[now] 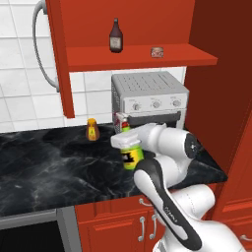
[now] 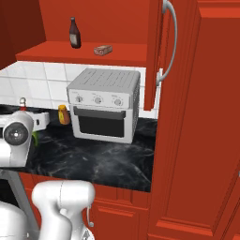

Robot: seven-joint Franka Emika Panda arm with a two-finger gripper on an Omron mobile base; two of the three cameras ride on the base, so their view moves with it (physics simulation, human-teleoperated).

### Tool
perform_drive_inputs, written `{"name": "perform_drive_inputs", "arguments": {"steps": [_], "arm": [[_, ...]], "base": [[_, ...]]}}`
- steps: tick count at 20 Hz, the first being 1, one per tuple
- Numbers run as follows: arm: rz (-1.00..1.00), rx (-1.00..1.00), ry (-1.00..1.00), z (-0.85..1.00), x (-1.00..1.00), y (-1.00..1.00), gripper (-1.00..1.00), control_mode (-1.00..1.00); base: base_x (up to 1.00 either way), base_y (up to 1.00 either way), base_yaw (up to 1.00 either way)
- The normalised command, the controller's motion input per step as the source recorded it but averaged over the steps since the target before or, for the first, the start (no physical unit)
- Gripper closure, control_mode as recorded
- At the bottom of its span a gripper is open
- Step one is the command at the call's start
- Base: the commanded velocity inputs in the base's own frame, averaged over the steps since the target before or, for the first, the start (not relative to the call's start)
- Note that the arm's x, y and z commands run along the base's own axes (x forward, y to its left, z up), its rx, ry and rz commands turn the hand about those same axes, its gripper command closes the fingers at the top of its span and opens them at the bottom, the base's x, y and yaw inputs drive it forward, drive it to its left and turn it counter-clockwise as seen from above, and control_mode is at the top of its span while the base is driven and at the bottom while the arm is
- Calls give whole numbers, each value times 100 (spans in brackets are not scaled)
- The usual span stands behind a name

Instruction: Pick the bar soap and spray from the cabinet and place them on the counter.

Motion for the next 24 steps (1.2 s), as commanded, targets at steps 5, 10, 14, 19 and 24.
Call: {"name": "perform_drive_inputs", "arguments": {"steps": [5,10,14,19,24], "arm": [[4,6,-13,-22,9,11,100,-100],[2,3,-9,-20,3,3,100,-100],[1,1,-4,-18,0,0,100,-100],[2,2,-8,-20,0,4,100,-100],[5,2,-12,-24,1,13,100,-100]], "base": [[0,0,0],[0,0,0],[0,0,0],[0,0,0],[0,0,0]]}}
